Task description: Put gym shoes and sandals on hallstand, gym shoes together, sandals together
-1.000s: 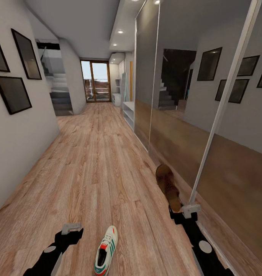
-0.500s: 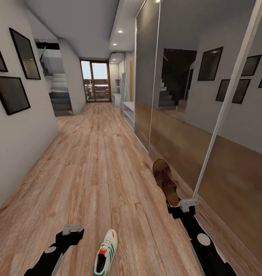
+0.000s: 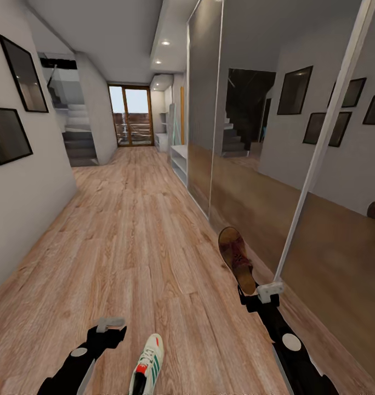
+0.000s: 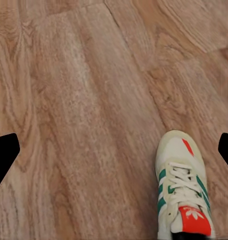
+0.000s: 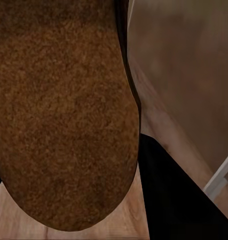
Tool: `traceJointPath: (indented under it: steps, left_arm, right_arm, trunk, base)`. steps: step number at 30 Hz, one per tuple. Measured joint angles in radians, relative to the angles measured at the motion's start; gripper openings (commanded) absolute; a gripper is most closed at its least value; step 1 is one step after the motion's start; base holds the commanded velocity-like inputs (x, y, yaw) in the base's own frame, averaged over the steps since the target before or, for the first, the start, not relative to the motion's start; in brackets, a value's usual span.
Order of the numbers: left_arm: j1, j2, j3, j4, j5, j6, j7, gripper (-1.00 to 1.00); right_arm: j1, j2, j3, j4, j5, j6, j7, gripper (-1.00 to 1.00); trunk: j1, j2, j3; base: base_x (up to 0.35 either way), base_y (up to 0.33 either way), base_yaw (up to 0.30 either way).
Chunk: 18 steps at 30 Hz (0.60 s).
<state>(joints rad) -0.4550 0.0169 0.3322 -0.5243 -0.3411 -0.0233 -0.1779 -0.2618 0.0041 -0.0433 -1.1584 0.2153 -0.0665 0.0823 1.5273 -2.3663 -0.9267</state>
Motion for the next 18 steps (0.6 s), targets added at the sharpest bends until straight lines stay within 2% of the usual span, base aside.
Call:
traceJointPath:
  steps: [4,7,11,18]
  left_arm:
    - [-0.006,0.002,-0.063,0.001,0.000,0.027,-0.043,1.00]
    - [-0.008,0.002,-0.082,0.001,-0.003,0.057,-0.081,1.00]
    - [-0.008,0.006,-0.094,0.001,-0.005,0.088,-0.115,1.00]
    - [0.007,0.008,-0.097,0.003,-0.002,0.079,-0.121,1.00]
  right_arm:
    - [0.000,0.000,-0.001,-0.001,-0.001,0.000,0.000,-1.00]
    - [0.000,0.000,-0.001,-0.001,-0.001,0.000,0.000,-1.00]
    - [0.000,0.000,-0.001,-0.001,-0.001,0.000,0.000,-1.00]
    - [0.000,0.000,0.000,-0.001,-0.001,0.000,0.000,-1.00]
  trunk:
    - [0.015,-0.028,-0.017]
    - [0.027,-0.049,-0.030]
    - [0.042,-0.077,-0.049]
    - [0.069,-0.126,-0.082]
  base:
    - [0.000,0.000,-0.004]
    - [0.000,0.000,-0.001]
    - [0.000,0.000,0.000]
    - [0.000,0.000,0.000]
